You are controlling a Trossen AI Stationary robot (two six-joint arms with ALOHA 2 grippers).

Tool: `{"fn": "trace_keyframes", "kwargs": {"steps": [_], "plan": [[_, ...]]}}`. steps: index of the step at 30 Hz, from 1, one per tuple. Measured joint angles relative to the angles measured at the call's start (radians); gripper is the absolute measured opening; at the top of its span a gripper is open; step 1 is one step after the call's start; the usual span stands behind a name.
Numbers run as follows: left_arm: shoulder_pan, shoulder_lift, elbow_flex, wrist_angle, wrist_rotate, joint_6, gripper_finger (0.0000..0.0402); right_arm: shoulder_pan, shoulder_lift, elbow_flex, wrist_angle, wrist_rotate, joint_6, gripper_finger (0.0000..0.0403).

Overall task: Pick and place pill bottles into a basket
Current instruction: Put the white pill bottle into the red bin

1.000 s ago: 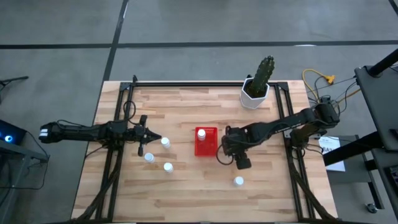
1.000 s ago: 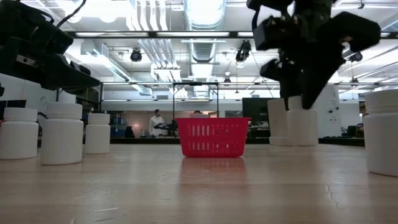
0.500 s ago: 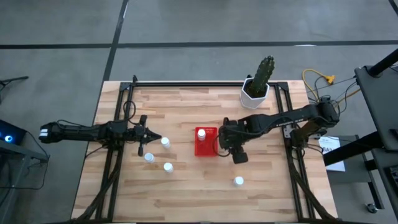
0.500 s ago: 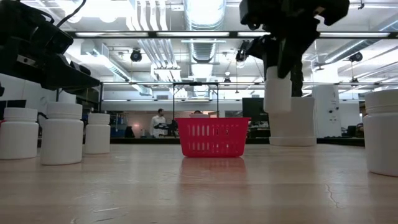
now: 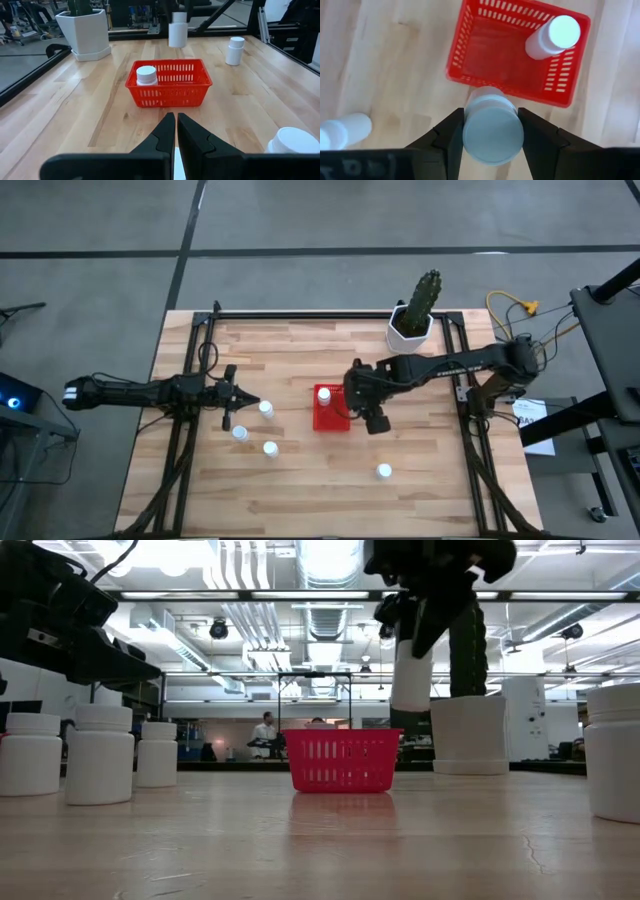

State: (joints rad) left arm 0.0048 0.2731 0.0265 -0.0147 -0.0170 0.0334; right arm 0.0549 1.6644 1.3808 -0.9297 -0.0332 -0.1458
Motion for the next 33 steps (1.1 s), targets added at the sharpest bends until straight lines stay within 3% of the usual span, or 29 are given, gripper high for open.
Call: {"fn": "trace_keyframes", "kwargs": {"steps": [22,33], "plan": [[0.0,0.002,0.0,0.005,-0.023,0.0,0.0002,-0.092,0.198,0.155,-0.006,-0.024,-0.117,0.0151],[0.0,0.003,0.0,0.006,-0.023,0.0,0.0002,-0.124,0.204,0.156,0.007,-0.027,-0.123,0.0151]]}}
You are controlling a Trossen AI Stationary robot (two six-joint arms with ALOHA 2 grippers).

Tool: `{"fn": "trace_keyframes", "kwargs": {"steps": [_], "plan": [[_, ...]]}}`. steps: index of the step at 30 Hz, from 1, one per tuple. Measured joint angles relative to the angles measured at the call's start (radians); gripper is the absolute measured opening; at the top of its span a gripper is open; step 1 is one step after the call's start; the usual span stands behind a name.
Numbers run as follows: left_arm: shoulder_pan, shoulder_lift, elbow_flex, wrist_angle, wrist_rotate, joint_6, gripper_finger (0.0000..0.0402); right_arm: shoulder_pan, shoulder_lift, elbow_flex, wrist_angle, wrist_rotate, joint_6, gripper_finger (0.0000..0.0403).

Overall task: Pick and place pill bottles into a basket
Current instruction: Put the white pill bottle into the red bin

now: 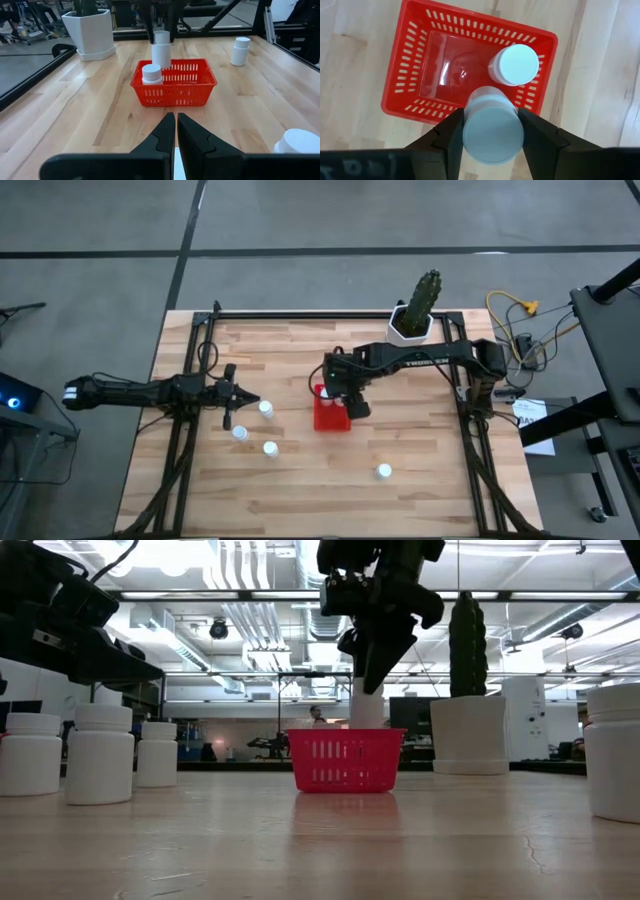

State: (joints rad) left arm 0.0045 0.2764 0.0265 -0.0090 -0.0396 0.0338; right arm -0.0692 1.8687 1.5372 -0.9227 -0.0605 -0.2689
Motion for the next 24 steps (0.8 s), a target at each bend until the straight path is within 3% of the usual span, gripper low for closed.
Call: {"fn": "trace_keyframes", "kwargs": {"steps": [24], "plan": [[0.0,0.0,0.0,0.0,0.0,0.0,0.0002,-0.029,0.0,-0.09,0.119,-0.004,-0.015,0.0151]]}}
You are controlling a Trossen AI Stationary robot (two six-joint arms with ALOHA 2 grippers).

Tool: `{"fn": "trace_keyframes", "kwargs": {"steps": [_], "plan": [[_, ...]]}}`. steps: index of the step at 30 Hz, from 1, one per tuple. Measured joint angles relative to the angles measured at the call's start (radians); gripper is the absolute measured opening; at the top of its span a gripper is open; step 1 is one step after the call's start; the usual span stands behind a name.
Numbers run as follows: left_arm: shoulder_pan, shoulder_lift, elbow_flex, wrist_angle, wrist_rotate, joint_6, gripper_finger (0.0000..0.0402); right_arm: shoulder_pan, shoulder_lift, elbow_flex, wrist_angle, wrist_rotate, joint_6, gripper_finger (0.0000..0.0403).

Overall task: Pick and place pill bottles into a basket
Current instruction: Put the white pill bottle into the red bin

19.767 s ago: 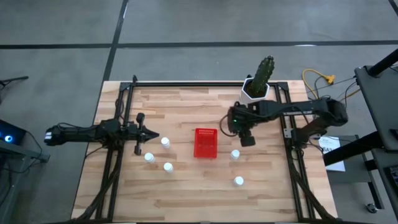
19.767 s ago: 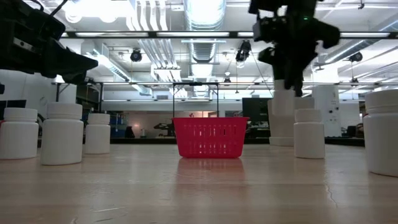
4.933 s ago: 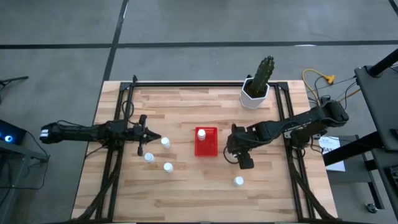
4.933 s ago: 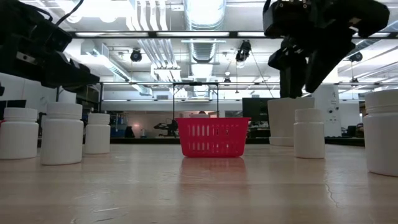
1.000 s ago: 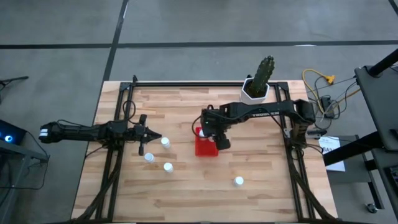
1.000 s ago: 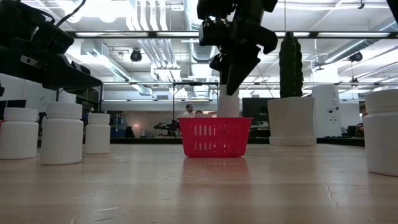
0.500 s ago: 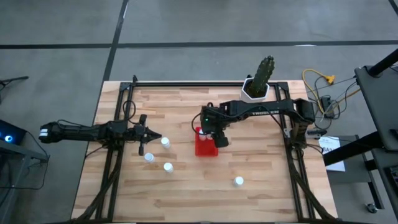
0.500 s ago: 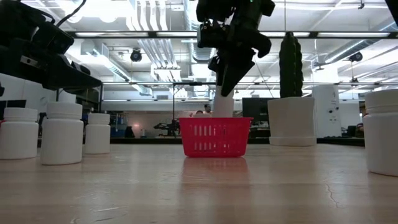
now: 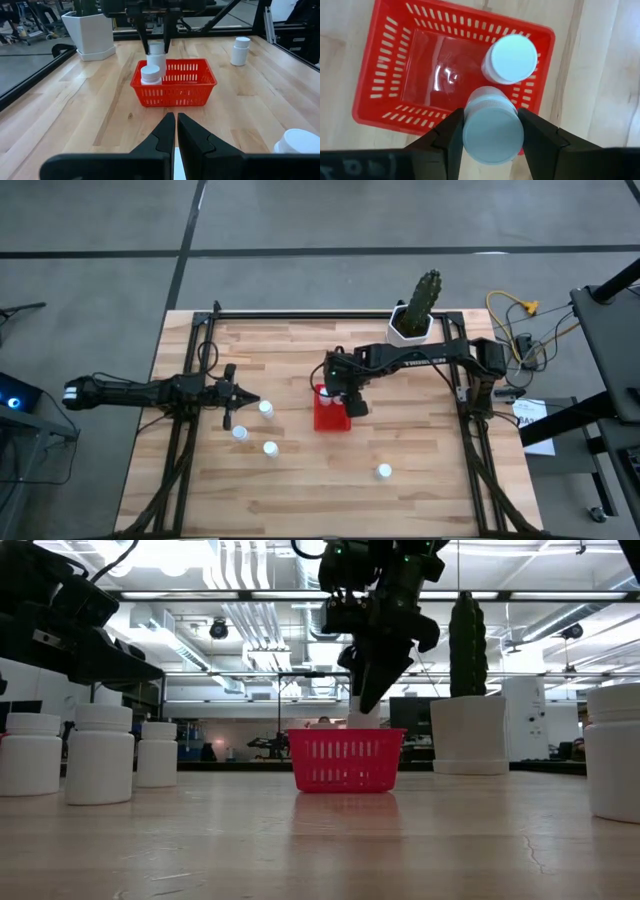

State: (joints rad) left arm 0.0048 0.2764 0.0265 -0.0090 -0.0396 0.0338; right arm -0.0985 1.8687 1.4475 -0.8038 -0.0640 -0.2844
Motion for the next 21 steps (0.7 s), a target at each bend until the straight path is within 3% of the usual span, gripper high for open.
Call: {"fn": "trace_keyframes", "kwargs": {"steps": [21], "plan": [[0.0,0.011,0.0,0.0,-0.003,0.0,0.0002,-0.018,0.0,-0.03,0.044,0.041,0.001,0.0152]]}}
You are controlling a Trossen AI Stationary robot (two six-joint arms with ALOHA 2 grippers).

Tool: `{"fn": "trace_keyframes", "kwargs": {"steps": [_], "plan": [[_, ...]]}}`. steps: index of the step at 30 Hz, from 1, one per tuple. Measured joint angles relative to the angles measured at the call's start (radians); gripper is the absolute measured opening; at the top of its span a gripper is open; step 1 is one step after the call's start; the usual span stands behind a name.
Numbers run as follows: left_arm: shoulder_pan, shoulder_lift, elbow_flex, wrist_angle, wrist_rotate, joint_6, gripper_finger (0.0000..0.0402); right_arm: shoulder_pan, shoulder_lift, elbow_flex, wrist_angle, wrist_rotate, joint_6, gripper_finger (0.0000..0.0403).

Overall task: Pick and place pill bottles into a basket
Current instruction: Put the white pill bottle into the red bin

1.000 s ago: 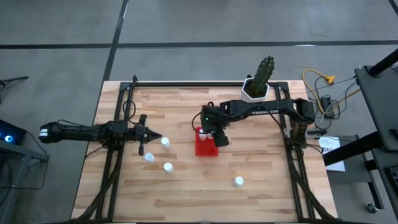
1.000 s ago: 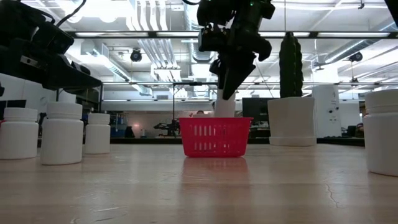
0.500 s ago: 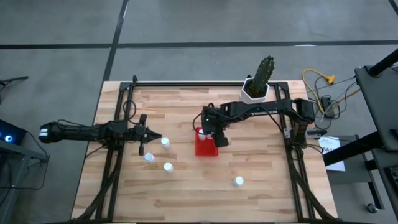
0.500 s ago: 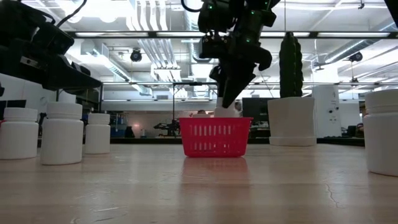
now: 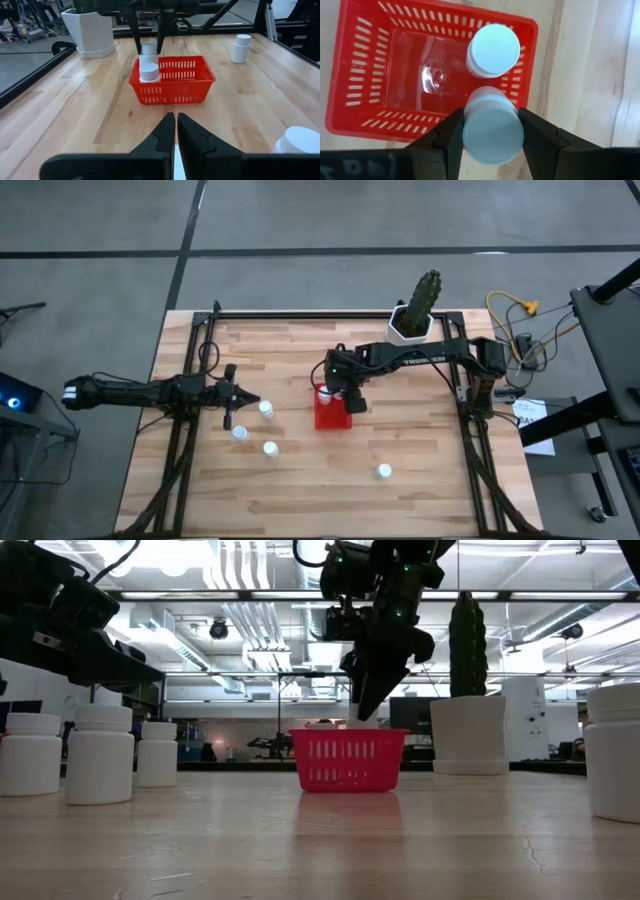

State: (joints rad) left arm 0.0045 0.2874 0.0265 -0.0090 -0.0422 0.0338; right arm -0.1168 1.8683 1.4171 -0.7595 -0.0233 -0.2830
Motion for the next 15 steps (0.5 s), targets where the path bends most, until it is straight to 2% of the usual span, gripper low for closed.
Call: {"fn": "trace_keyframes", "kwargs": {"steps": [15], "plan": [[0.0,0.0,0.0,0.0,-0.001,0.0,0.0002,0.0,0.0,-0.039,0.049,0.0,-0.007,0.0164]]}}
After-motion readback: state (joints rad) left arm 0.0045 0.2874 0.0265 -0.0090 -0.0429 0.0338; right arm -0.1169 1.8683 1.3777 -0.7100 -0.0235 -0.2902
